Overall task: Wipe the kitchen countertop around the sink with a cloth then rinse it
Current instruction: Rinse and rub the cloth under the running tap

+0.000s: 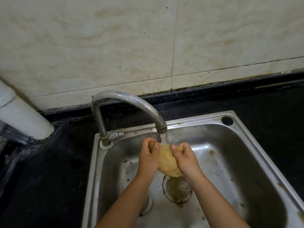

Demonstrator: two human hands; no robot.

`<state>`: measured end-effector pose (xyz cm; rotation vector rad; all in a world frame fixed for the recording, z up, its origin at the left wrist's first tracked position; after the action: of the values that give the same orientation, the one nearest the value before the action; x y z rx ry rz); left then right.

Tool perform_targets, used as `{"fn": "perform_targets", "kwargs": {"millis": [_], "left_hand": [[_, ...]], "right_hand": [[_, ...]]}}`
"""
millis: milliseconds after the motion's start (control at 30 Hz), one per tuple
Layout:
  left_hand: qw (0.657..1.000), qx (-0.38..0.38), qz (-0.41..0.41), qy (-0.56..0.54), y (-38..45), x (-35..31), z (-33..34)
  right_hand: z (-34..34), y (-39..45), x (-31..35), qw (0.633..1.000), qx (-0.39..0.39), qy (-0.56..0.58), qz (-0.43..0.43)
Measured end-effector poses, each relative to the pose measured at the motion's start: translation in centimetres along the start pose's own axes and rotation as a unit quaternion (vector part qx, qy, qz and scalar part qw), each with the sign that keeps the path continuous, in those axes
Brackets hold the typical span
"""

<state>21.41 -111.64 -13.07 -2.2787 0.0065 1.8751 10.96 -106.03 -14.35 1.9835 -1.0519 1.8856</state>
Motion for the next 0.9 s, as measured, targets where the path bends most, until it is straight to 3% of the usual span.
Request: {"fn": "perform_targets", "kwargs": {"millis": [100,233,333,467,533,633,700,800,900], "left_hand": [[0.993,0.013,0.079,0.087,-0.3,-0.3,0.2],[0.980,0.072,0.120,0.145,-0.9,-0.4,0.9],[0.991,0.015,0.036,0.131,-0.2,0.2,0.8],[0.995,-0.015,-0.100,-0.007,0.4,1.2,1.4],[0.987,0.003,-0.147,-0.058,0.1,1.0,2.0],[0.988,0.034,-0.141,-0.057,-0.8,-0.2,2.9],[0.989,0.031,-0.133,-0.055,-0.7,-0.9,2.9],[0.993,-0.008,-0.114,-0.019,1.0,-1.1,1.5],[0.995,0.004,-0.102,-0.011,1.4,-1.4,1.3]], "right_hand": [[-0.5,-0.4,0.7,0.990,-0.050,-0.065,-0.112],[-0.7,-0.3,1.1,0.981,-0.080,-0.087,-0.153],[0.3,-1.6,1.3,0.965,-0.053,-0.136,-0.217],[2.0,-3.2,1.8,0.931,-0.003,-0.225,-0.288],[2.2,-2.2,1.8,0.912,0.016,-0.297,-0.282],[1.1,0.6,1.7,0.945,-0.024,-0.270,-0.184],[1.0,1.3,2.2,0.947,-0.047,-0.271,-0.167],[2.2,-0.7,3.3,0.927,0.001,-0.320,-0.197],[2.4,-2.4,4.0,0.919,0.007,-0.317,-0.235]]}}
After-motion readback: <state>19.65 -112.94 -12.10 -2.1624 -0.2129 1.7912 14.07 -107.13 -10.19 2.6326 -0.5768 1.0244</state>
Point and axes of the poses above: each hand's wrist, its own y-axis towards the middle knuckle, its own z-axis out of the palm, x = y × z, the point moved 4 cm from there along y, towards the middle knuckle, and after that the axes turned 7 degrees about -x, right-handed, at the moved point
